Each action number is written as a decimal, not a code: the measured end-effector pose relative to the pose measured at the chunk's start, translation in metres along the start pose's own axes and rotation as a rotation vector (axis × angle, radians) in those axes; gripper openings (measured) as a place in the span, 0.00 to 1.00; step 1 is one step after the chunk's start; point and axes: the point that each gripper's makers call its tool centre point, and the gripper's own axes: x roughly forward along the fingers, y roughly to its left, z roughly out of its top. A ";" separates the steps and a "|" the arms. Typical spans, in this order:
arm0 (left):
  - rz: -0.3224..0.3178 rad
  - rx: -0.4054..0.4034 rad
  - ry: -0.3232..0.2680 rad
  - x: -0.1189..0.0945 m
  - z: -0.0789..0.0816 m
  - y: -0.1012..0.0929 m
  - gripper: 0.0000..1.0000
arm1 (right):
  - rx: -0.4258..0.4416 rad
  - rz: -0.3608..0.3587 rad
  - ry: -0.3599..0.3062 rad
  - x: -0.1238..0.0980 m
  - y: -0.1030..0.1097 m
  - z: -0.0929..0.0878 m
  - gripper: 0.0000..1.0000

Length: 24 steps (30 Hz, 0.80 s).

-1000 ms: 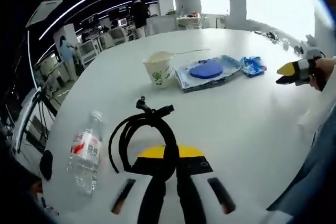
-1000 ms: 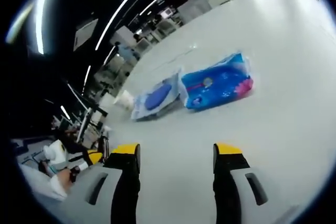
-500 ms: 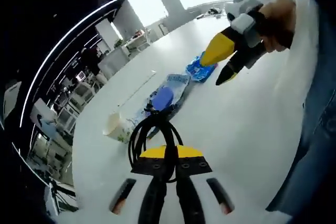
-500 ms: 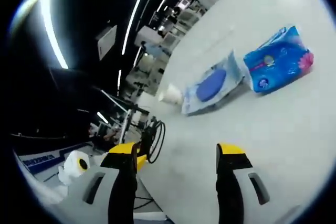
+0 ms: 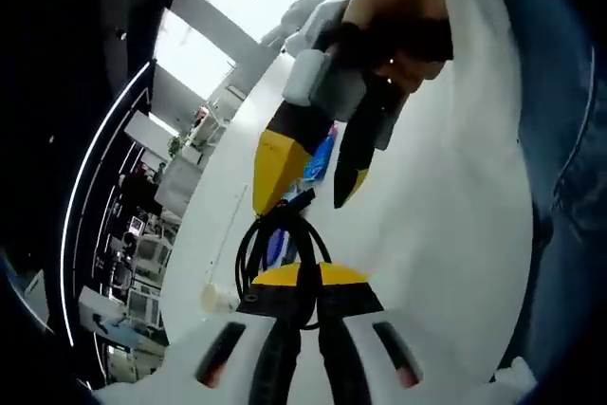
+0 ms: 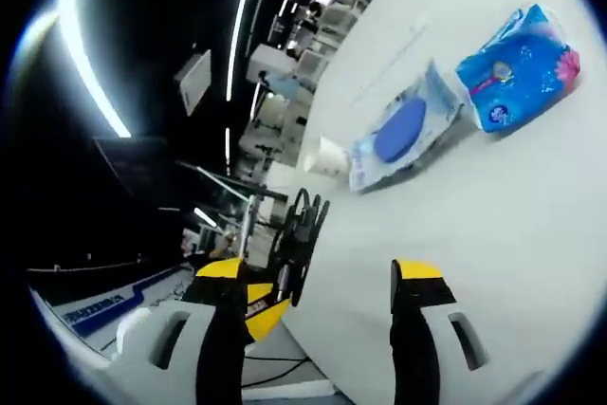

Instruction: Arrange the tabletop items into an orderly group along one side of the table until the central work area is clear of visible clutter.

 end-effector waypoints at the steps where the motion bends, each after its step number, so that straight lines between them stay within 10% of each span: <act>1: -0.004 0.011 -0.004 0.000 0.002 -0.001 0.01 | 0.008 0.004 -0.002 0.000 0.001 0.000 0.51; 7: -0.027 0.037 -0.035 0.003 0.014 -0.008 0.01 | 0.031 0.031 -0.007 0.000 0.005 0.001 0.15; 12: -0.041 -0.016 -0.053 0.006 0.016 -0.010 0.02 | 0.067 0.036 -0.020 -0.004 0.003 0.004 0.12; 24: -0.057 -0.542 -0.073 0.009 -0.008 -0.005 0.23 | 0.100 0.063 -0.121 -0.023 -0.006 0.027 0.10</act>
